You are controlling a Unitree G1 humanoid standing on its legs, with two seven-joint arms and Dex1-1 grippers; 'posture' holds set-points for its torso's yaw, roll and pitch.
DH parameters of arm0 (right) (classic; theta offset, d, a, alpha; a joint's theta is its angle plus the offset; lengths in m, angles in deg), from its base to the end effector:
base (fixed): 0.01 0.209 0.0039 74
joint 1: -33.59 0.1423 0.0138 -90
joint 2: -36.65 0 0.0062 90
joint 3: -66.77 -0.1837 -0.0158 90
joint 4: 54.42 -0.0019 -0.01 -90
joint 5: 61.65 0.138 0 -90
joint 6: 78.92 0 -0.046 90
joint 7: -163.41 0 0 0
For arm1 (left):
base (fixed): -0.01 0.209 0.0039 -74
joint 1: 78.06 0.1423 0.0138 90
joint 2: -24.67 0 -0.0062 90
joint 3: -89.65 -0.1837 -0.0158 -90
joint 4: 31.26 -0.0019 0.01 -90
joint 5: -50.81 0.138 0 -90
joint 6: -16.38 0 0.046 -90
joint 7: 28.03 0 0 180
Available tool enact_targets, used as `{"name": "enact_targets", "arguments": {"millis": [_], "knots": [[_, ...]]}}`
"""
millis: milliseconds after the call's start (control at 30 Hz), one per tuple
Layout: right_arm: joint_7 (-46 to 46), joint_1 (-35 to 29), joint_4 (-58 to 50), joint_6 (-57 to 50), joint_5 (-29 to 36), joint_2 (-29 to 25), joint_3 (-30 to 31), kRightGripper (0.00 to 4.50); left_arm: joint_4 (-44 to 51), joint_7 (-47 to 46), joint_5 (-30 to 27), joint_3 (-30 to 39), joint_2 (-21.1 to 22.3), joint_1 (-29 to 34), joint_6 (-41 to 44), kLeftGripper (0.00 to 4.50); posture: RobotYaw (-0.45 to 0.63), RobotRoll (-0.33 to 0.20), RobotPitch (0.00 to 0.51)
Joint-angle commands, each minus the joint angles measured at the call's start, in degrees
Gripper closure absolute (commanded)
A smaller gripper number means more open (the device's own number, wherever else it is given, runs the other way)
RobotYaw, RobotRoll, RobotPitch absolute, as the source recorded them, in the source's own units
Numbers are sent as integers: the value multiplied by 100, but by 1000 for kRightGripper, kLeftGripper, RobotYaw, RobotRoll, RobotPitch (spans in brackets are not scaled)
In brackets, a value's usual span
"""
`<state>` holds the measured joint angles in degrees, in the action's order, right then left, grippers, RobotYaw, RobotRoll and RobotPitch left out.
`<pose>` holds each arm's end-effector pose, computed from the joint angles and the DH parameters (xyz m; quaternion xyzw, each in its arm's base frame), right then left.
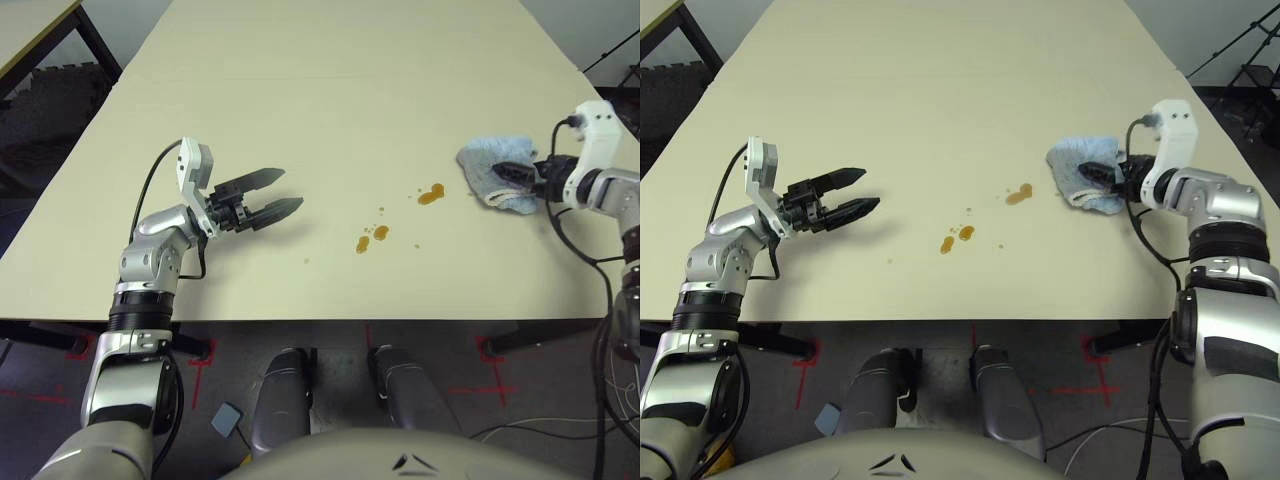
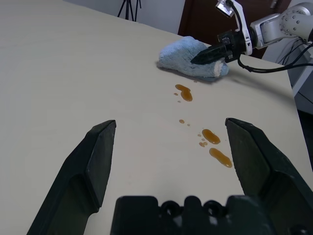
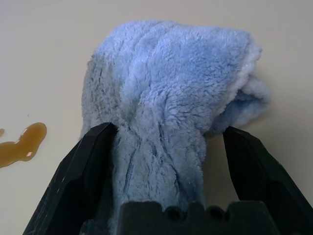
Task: Wipe the water off the table with a rag.
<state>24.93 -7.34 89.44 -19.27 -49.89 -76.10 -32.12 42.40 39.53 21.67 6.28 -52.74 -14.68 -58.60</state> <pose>0.3118 -0.3209 0.1520 0.0422 0.2326 0.1295 0.9630 0.2839 0.2529 0.1283 -0.0361 -0.0161 -0.5175 0.8547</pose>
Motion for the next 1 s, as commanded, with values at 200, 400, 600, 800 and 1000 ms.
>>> {"name": "enact_targets", "arguments": {"millis": [200,400,600,800,1000], "knots": [[-197,151,540,396,-284,222,116,22,137,-35,16,-35,47,50,60,0,-160,0,136],[-139,158,683,175,-137,271,-16,1682,112,-21,32,-52,41,22,48,0,-164,0,135],[74,145,544,-160,89,248,-222,3915,22,21,80,-83,45,-28,-11,0,-173,0,135],[185,109,217,-469,348,204,-476,4395,-124,54,132,-117,38,-100,-109,0,-180,0,132],[127,220,-352,-896,744,87,-868,4396,-258,98,185,-114,54,-165,-192,0,-184,0,128]]}}
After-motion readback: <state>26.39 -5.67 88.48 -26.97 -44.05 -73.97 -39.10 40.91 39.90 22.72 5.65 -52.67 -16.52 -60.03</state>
